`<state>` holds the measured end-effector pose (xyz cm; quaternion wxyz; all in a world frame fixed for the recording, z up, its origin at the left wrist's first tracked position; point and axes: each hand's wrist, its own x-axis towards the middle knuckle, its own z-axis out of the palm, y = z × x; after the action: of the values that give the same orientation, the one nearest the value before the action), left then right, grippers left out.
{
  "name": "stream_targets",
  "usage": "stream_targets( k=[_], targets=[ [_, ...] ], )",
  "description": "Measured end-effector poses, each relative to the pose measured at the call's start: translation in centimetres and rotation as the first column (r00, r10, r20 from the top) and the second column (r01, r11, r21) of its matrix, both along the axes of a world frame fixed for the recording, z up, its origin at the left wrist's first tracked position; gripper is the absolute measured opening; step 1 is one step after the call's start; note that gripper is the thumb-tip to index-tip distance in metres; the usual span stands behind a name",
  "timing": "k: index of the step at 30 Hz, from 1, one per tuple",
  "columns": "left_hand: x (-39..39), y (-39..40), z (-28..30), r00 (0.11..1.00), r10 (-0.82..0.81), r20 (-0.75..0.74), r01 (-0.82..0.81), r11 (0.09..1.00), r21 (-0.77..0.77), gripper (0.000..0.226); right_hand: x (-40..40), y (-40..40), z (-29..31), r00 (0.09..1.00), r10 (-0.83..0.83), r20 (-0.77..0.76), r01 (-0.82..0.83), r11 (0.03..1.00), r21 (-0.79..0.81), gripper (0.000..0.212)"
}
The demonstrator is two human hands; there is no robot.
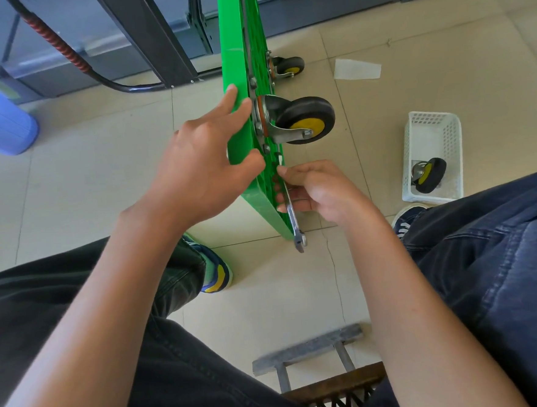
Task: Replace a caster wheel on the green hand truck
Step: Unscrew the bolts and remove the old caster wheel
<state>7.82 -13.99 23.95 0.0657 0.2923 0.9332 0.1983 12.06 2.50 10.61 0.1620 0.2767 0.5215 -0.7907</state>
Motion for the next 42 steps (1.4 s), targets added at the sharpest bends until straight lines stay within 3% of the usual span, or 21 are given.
stream_targets(
  k=[4,9,27,34,37,40,42],
  targets=[
    [-0.1,-0.1,-0.2,1.0,-0.006,-0.002,0.006,1.0,0.008,0.065,-0.3,0.1,1.1,1.0,0.013,-0.01,-0.014,0.996,-0.089,0.021],
    [0.0,-0.1,-0.2,1.0,-0.01,-0.002,0.01,1.0,0.012,0.069,-0.6,0.1,1.7,1.0,-0.011,-0.018,0.01,0.998,-0.069,0.019],
    [0.2,0.1,0.0,1.0,0.019,-0.006,-0.019,1.0,0.003,0.072,-1.2,-1.4,1.9,0.994,0.017,-0.105,0.008,0.973,0.232,0.023],
    [0.2,0.1,-0.1,1.0,0.019,-0.015,-0.019,1.0,0.012,0.07,-1.3,-0.8,-0.5,0.976,0.086,-0.199,-0.001,0.919,0.393,0.011],
    [0.2,0.1,0.0,1.0,0.024,-0.012,-0.024,1.0,0.004,0.07,-1.6,-0.8,-1.9,0.949,0.124,-0.29,0.059,0.834,0.549,0.016],
    [0.1,0.1,-0.1,1.0,0.023,-0.004,-0.023,1.0,0.01,0.071,-1.9,-0.8,-3.0,0.891,0.257,-0.375,0.14,0.63,0.764,0.018],
    [0.1,0.0,-0.1,1.0,0.017,-0.004,-0.017,1.0,0.017,0.07,-1.9,-0.8,-3.4,0.865,0.298,-0.404,0.204,0.526,0.825,0.019]
  ],
)
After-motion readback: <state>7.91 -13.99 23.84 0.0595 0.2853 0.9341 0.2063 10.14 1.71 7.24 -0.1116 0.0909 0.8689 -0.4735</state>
